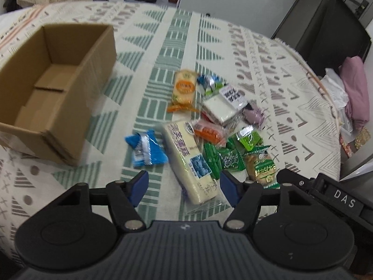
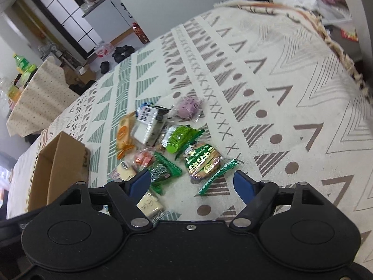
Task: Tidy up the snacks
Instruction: 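Grasp the white cake package with the left gripper while the right gripper grasps the green-wrapped biscuit, then carry both snacks over the cardboard box and open both grippers to drop them, then withdraw both open grippers from the box back toward the snack pile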
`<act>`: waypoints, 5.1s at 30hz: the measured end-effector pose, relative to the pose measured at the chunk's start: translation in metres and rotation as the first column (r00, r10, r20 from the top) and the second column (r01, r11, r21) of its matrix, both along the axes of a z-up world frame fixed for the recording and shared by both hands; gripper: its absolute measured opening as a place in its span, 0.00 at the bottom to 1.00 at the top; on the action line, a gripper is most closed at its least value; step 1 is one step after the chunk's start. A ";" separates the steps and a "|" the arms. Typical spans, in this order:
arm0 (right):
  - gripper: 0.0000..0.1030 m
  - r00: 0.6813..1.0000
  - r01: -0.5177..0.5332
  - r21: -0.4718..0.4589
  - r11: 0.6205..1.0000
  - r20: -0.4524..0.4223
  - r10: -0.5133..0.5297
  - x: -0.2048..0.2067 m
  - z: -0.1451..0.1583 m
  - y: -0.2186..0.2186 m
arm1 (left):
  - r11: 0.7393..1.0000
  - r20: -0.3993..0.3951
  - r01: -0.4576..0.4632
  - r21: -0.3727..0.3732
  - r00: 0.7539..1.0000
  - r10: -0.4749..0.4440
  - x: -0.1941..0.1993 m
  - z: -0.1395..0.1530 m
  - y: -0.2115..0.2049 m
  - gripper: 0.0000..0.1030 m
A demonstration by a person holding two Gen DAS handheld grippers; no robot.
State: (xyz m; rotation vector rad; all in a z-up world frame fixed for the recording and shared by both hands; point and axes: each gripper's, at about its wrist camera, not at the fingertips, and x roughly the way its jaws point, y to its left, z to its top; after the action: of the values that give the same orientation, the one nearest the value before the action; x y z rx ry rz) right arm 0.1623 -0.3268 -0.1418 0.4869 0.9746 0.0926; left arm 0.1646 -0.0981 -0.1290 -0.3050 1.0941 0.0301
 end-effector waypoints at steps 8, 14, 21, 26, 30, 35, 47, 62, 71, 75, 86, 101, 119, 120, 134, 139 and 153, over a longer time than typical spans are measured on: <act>0.74 0.999 0.011 0.040 0.999 -0.051 -0.009 0.024 -0.025 -0.006 | 0.999 -0.076 -0.024 0.024 0.997 0.026 0.024 -0.033 -0.015 0.64; 0.74 0.995 -0.006 0.020 1.000 -0.095 0.008 0.045 -0.046 0.000 | 0.998 -0.122 -0.047 0.046 0.991 0.052 0.038 -0.053 -0.021 0.64; 0.79 0.995 -0.047 -0.041 0.998 -0.085 0.043 0.056 -0.056 0.007 | 0.994 -0.105 -0.082 0.065 0.990 0.089 0.037 -0.057 -0.028 0.58; 0.83 0.995 -0.084 -0.092 0.992 -0.067 0.078 0.060 -0.059 0.014 | 0.994 -0.088 -0.100 0.042 0.991 0.103 0.033 -0.052 -0.029 0.40; 0.64 0.996 -0.079 -0.136 0.988 -0.046 0.073 0.061 -0.057 0.018 | 0.992 -0.081 -0.123 0.015 0.989 0.124 0.025 -0.048 -0.021 0.35; 0.50 0.997 -0.073 -0.137 0.988 -0.038 0.068 0.056 -0.053 0.013 | 0.997 -0.021 -0.077 0.019 0.997 0.078 0.014 -0.029 -0.017 0.32; 0.48 0.999 -0.042 -0.090 0.995 0.031 0.045 0.018 -0.001 0.016 | 0.999 0.113 -0.014 -0.051 0.993 0.020 -0.015 0.016 0.015 0.29; 0.48 0.987 -0.040 -0.139 0.990 0.149 0.060 -0.019 0.069 0.077 | 0.991 0.264 -0.042 -0.125 0.962 0.074 -0.039 0.070 0.081 0.28; 0.48 0.976 -0.047 -0.116 0.992 0.205 0.070 -0.025 0.092 0.118 | 0.988 0.322 -0.049 -0.148 0.942 0.095 -0.044 0.094 0.122 0.28; 0.48 0.972 -0.063 -0.113 0.992 0.217 0.087 -0.025 0.096 0.135 | 0.986 0.336 -0.062 -0.153 0.935 0.110 -0.046 0.100 0.139 0.28; 0.48 0.963 -0.121 -0.093 0.988 0.230 0.140 -0.015 0.099 0.183 | 0.964 0.315 -0.170 -0.203 0.921 0.229 -0.047 0.094 0.192 0.28; 0.48 0.962 -0.194 -0.061 0.979 0.184 0.202 0.019 0.077 0.239 | 0.935 0.243 -0.222 -0.278 0.925 0.291 -0.006 0.064 0.228 0.28; 0.56 0.952 -0.246 -0.017 0.969 0.182 0.245 0.057 0.068 0.264 | 0.911 0.171 -0.376 -0.168 0.899 0.402 -0.008 0.052 0.243 0.72; 0.57 0.950 -0.252 -0.014 0.968 0.185 0.250 0.057 0.069 0.262 | 0.911 0.173 -0.379 -0.162 0.898 0.404 -0.009 0.053 0.242 0.75; 0.81 0.959 -0.190 -0.048 0.981 0.206 0.196 0.028 0.077 0.199 | 0.940 0.174 -0.329 -0.089 0.924 0.340 -0.014 0.061 0.205 0.96; 0.91 0.964 -0.153 -0.067 0.986 0.209 0.164 0.015 0.076 0.170 | 0.952 0.185 -0.294 -0.090 0.934 0.306 -0.018 0.065 0.188 0.98; 1.00 0.965 -0.069 -0.091 0.993 0.245 0.089 -0.014 0.074 0.099 | 0.980 0.249 -0.187 -0.071 0.948 0.199 -0.025 0.078 0.136 1.00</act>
State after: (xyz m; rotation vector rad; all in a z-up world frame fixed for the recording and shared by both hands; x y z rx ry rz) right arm 0.1482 -0.2280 -0.0680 0.3514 0.7480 0.1812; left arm 0.1392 0.0377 -0.0512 -0.4449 0.8070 0.1368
